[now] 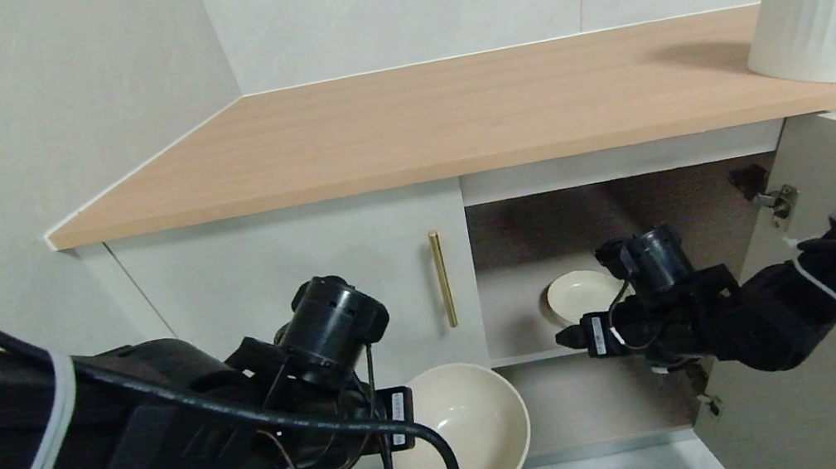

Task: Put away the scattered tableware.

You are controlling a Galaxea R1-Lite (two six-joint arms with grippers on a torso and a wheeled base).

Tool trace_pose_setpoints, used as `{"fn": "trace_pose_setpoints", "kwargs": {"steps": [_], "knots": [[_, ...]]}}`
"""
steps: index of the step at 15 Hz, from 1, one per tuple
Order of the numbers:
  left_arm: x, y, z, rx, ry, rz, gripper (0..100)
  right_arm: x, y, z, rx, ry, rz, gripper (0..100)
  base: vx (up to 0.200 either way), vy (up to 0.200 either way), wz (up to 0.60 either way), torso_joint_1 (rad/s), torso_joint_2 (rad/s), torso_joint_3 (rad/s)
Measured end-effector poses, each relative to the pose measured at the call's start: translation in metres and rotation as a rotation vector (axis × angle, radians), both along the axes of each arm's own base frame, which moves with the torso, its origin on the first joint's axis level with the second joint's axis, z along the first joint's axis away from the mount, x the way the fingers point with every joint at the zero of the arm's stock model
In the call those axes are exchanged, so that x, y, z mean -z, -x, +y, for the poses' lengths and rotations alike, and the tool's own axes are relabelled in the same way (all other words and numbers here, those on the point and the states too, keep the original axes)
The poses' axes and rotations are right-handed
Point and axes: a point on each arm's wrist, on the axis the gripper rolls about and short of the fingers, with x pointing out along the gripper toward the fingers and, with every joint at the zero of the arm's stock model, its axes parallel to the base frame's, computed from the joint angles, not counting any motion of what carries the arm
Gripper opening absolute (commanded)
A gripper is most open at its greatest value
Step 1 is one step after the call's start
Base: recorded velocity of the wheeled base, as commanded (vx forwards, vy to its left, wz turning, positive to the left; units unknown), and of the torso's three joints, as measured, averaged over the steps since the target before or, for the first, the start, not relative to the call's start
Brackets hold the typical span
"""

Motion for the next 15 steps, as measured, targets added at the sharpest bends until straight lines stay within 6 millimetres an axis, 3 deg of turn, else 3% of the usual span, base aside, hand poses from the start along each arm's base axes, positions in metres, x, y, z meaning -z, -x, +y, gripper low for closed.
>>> {"fn": "trace_pose_setpoints", "kwargs": {"steps": [4, 7, 15], "knots": [[0.017, -0.002, -0.013, 0.021, -0.088, 0.004, 0, -0.035, 0.059, 0.023, -0.215, -0.018, 0.044, 100, 0.000, 0.000, 0.00, 0.000, 0.00, 0.000], [0.020, 0.001, -0.021, 0.047, -0.091, 0.005, 0, -0.042, 0.078, 0.034, -0.282, -0.016, 0.033, 100, 0.000, 0.000, 0.00, 0.000, 0.00, 0.000], [0.011, 0.009, -0.031, 0.082, -0.070, -0.022, 0, -0.020, 0.083, 0.052, -0.297, 0.059, 0.053, 100, 0.000, 0.000, 0.00, 0.000, 0.00, 0.000]]}}
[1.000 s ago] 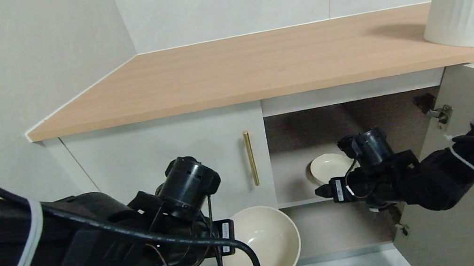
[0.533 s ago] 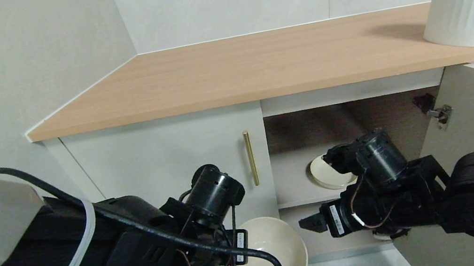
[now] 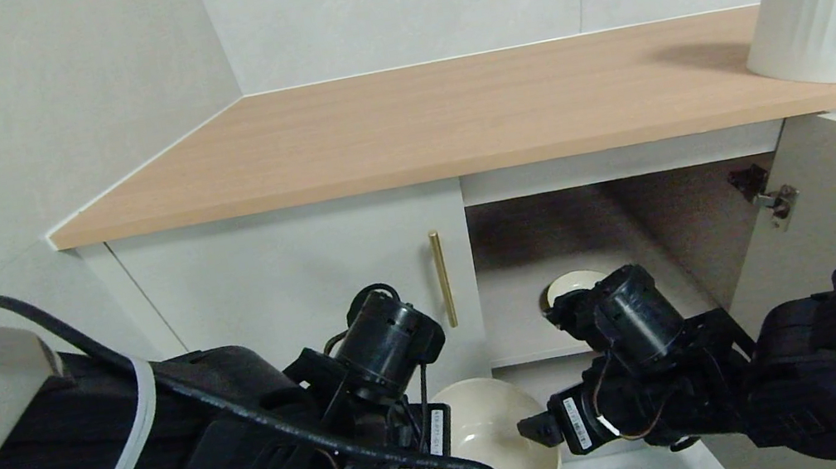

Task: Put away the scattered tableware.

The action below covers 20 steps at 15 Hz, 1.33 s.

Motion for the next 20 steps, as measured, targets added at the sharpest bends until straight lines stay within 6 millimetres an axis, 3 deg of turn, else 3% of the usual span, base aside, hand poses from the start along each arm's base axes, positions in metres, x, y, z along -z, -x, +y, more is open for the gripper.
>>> {"fn": "trace_pose_setpoints", "kwargs": {"steps": [2, 3, 17, 18, 20], "knots": [[0.0002, 0.0006, 0.0001, 0.001, -0.002, 0.002, 0, 0.0023, -0.0003, 0.0008, 0.000, 0.004, 0.005, 100, 0.000, 0.000, 0.00, 0.000, 0.00, 0.000], [0.0000, 0.0005, 0.0002, 0.000, -0.001, 0.001, 0, 0.0028, -0.0006, 0.0010, 0.000, 0.004, 0.006, 0, 0.000, 0.000, 0.00, 0.000, 0.00, 0.000], [-0.0008, 0.0003, -0.0002, -0.002, 0.005, -0.002, 0, 0.0037, -0.0005, 0.0010, 0.000, 0.005, 0.008, 0, 0.000, 0.000, 0.00, 0.000, 0.00, 0.000], [-0.0009, 0.0004, -0.0001, -0.002, 0.005, -0.002, 100, 0.0037, -0.0005, 0.0010, 0.000, 0.006, 0.008, 0, 0.000, 0.000, 0.00, 0.000, 0.00, 0.000], [-0.0006, 0.0006, 0.0006, -0.005, -0.002, -0.001, 100, 0.0045, -0.0005, 0.0004, 0.004, 0.013, 0.010, 0, 0.000, 0.000, 0.00, 0.000, 0.00, 0.000]]}}
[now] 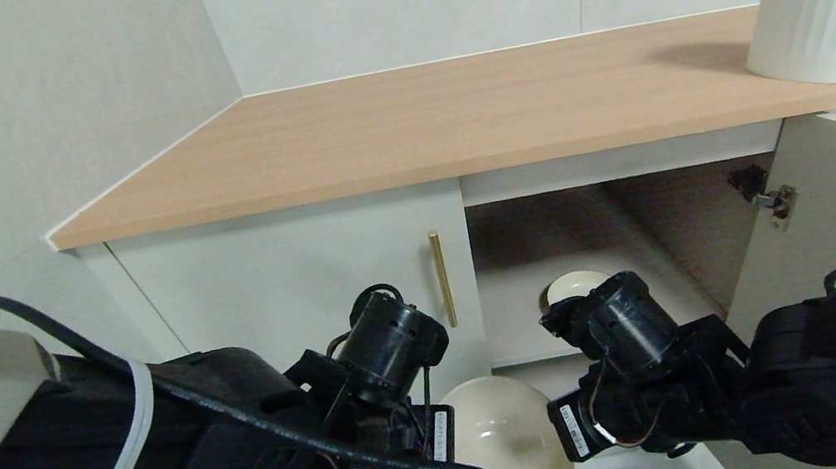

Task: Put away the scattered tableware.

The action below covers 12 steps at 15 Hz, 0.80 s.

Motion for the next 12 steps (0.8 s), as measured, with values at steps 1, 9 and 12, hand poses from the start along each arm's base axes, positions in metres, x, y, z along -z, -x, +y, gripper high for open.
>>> {"fn": "trace_pose_setpoints", "kwargs": {"steps": [1, 9, 12], "knots": [[0.000, 0.000, 0.000, -0.001, -0.001, 0.001, 100, 0.000, 0.000, 0.000, 0.000, 0.003, 0.002, 0, 0.000, 0.000, 0.00, 0.000, 0.00, 0.000], [-0.001, 0.000, 0.000, 0.002, 0.005, -0.001, 100, 0.010, -0.005, -0.014, -0.008, 0.110, 0.039, 0, 0.000, 0.000, 0.00, 0.000, 0.00, 0.000], [-0.002, 0.000, 0.000, 0.003, 0.008, -0.004, 100, 0.013, -0.027, -0.031, 0.127, 0.190, 0.033, 0, 0.000, 0.000, 0.00, 0.000, 0.00, 0.000]]}}
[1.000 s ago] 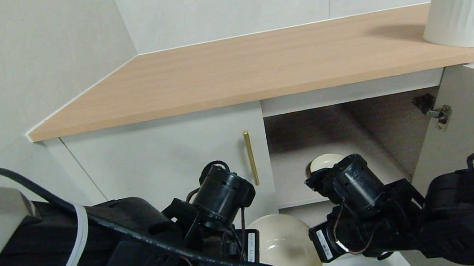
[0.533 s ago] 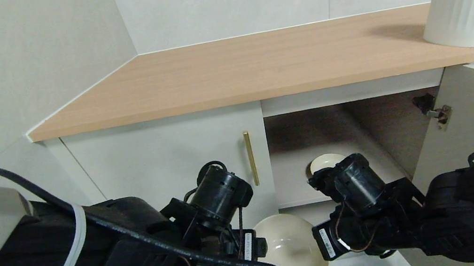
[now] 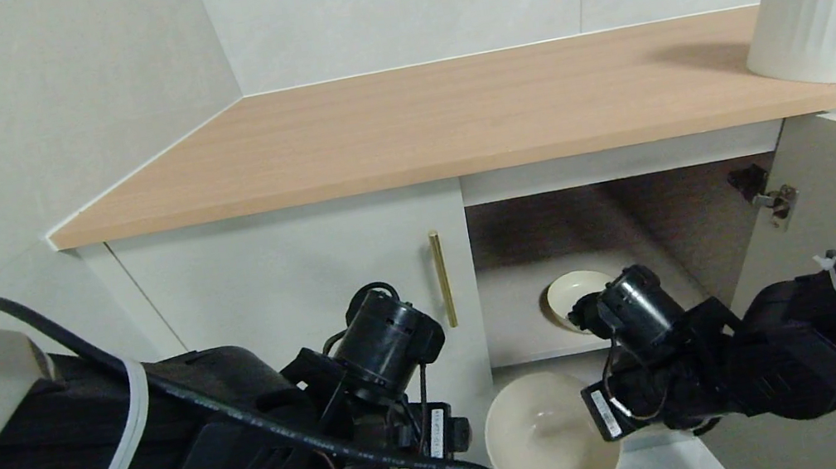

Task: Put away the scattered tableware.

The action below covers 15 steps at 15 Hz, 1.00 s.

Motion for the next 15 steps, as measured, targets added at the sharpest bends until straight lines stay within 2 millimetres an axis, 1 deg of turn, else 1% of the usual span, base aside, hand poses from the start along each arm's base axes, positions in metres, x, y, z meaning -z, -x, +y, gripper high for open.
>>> {"fn": "trace_pose_setpoints", "kwargs": {"steps": [1, 3, 5, 6, 9, 15], "knots": [[-0.001, 0.000, 0.000, 0.000, 0.001, -0.002, 100, 0.000, -0.011, -0.007, 0.046, 0.003, -0.011, 0, 0.000, 0.000, 0.00, 0.000, 0.00, 0.000], [-0.002, 0.001, 0.000, 0.000, 0.004, -0.005, 100, -0.001, -0.025, -0.015, 0.109, -0.011, -0.024, 0, 0.000, 0.000, 0.00, 0.000, 0.00, 0.000], [-0.004, 0.001, 0.001, 0.000, 0.008, -0.009, 100, -0.008, -0.051, -0.026, 0.251, -0.107, -0.105, 0, 0.000, 0.000, 0.00, 0.000, 0.00, 0.000], [-0.005, 0.001, 0.001, 0.000, 0.010, -0.011, 100, -0.008, -0.060, -0.031, 0.300, -0.128, -0.139, 0, 0.000, 0.000, 0.00, 0.000, 0.00, 0.000], [-0.006, 0.002, 0.002, -0.001, 0.012, -0.014, 100, -0.008, -0.081, -0.038, 0.398, -0.172, -0.237, 0, 0.000, 0.000, 0.00, 0.000, 0.00, 0.000], [-0.007, 0.002, 0.002, 0.000, 0.015, -0.017, 100, -0.004, -0.113, -0.059, 0.553, -0.237, -0.271, 0, 0.000, 0.000, 0.00, 0.000, 0.00, 0.000]]}}
